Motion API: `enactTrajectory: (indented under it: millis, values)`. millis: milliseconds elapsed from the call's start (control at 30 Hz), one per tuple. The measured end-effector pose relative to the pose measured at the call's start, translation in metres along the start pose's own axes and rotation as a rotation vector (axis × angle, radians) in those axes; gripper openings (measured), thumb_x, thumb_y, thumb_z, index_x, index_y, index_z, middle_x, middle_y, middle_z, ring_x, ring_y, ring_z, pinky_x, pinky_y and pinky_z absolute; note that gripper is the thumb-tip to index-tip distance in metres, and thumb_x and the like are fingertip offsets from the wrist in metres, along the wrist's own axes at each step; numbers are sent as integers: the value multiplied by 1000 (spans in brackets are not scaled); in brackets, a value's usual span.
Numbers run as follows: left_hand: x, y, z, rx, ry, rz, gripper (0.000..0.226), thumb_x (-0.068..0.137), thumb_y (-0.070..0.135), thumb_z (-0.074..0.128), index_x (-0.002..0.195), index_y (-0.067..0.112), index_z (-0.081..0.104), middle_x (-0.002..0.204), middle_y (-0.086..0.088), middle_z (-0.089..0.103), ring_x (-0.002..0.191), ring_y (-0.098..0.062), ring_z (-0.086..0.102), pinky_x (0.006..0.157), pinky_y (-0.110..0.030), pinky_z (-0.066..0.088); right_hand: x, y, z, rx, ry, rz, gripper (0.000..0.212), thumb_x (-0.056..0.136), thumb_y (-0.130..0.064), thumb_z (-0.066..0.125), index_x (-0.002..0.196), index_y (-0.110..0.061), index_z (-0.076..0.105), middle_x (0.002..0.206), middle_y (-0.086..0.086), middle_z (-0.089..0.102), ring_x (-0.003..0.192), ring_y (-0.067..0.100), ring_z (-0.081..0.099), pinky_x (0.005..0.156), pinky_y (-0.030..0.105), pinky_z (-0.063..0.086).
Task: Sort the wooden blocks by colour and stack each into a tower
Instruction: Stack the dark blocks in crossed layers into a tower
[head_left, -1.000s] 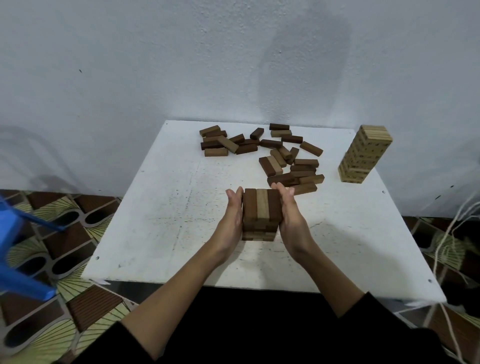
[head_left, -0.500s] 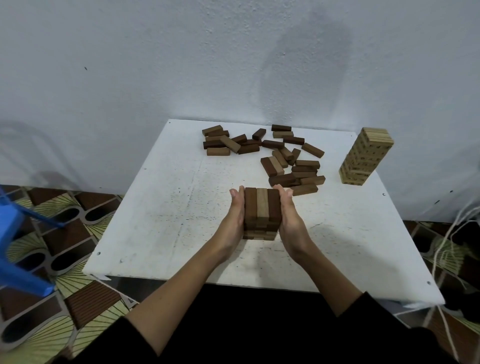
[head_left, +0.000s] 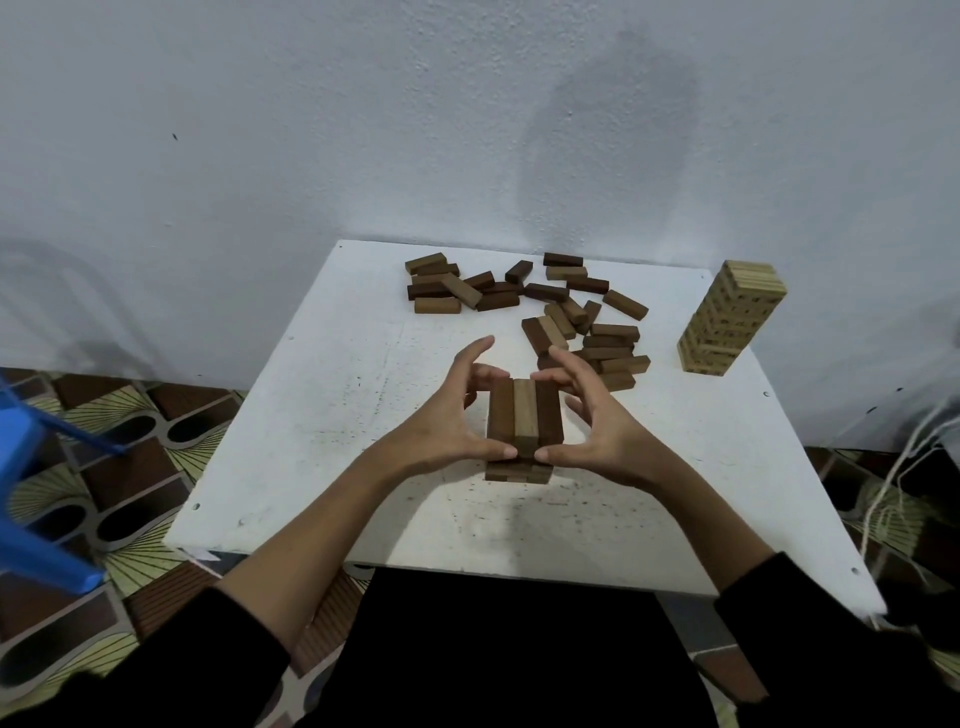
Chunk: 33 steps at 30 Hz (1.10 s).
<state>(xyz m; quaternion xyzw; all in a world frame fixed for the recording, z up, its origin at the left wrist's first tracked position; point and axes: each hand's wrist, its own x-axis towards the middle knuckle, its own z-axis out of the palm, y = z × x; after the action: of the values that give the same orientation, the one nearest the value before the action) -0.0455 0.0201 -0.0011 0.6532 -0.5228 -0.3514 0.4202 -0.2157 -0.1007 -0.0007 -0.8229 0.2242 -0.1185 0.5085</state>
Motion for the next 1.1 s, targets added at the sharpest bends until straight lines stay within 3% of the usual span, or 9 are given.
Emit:
enactTrajectory:
  millis: [167,467,767,867,967,1033,1100]
  values:
    - [6,0,-1,24,-30,17,115,61,34,79,148,30,5,128,3,45,127,-10,41,112,-23,25,3,-3,1,-42,13,-18,107,61,-29,76,147,-26,13,133,-3,43,129,9,38,113,29,21]
    - [9,2,0,25,-51,23,114,62,31,78,148,28,3,126,2,45,128,-12,41,114,-25,23,8,-7,-1,-74,-7,18,108,60,-29,76,147,-27,12,128,-6,43,123,7,38,109,24,21]
    - [10,-2,3,25,-41,17,114,64,27,78,149,29,1,120,15,45,125,-7,43,114,-26,24,10,-7,1,-78,5,40,105,60,-27,74,146,-30,15,130,-3,42,127,14,38,114,32,22]
    - [10,-4,3,25,-46,18,116,63,31,78,149,30,1,124,14,43,127,-7,40,114,-26,23,9,-4,1,-80,-7,41,107,60,-28,75,147,-30,13,131,-3,41,128,12,37,109,21,23]
    - [6,-2,-1,9,-46,13,118,60,40,80,149,33,2,136,9,38,132,-5,34,112,-25,22,6,-7,-5,-74,-30,38,113,59,-37,79,147,-35,9,140,-7,34,131,5,31,94,3,23]
    - [3,2,-7,-48,-19,4,110,62,52,76,147,37,6,143,6,37,134,-5,33,111,-25,24,6,-14,-13,-35,-3,32,107,64,-43,76,147,-35,10,141,-9,34,130,2,32,99,11,25]
    - [2,7,-18,-111,46,-12,88,78,59,64,146,32,16,145,4,39,134,-8,35,112,-30,28,10,-18,-23,40,79,39,86,78,-44,69,146,-30,19,140,-7,39,128,6,38,107,25,31]
